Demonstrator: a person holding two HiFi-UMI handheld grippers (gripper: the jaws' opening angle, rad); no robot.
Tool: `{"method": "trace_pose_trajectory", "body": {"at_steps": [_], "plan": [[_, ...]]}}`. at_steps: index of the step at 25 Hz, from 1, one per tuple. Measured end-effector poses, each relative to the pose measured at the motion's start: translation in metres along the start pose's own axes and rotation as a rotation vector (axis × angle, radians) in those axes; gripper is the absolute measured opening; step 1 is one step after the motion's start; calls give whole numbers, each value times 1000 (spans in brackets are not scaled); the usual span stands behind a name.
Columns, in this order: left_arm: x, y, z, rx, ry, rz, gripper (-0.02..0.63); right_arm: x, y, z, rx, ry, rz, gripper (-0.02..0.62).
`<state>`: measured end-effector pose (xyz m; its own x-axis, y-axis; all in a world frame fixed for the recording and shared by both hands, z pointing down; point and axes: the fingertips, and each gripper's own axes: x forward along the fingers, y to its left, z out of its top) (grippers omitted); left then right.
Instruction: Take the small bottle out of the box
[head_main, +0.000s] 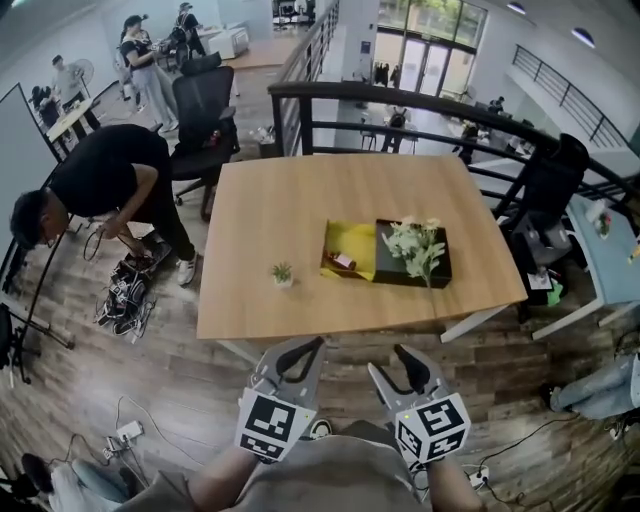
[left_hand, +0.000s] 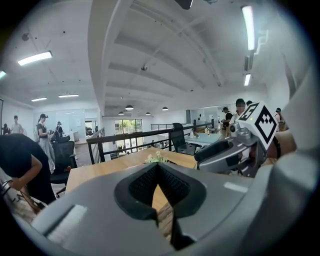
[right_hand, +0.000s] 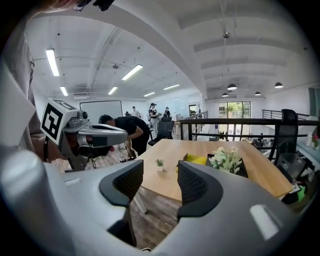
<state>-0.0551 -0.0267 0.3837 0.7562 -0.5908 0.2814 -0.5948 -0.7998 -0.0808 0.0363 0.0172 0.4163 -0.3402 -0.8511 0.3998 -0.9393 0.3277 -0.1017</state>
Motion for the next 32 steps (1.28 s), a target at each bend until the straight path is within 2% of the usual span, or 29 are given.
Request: {"method": "trace_pose_trajectory", "body": {"at_steps": [11,21,32], "plan": [[61,62,-24,-57,83,27,0,89,-44,2,-6,112,28,199],[150,122,-54,-98,213,85,0,199,-105,-10,-19,253,126,199],[233,166,-94,-153,356,137,2,303,-160,-26,-97,426,228,199]]}}
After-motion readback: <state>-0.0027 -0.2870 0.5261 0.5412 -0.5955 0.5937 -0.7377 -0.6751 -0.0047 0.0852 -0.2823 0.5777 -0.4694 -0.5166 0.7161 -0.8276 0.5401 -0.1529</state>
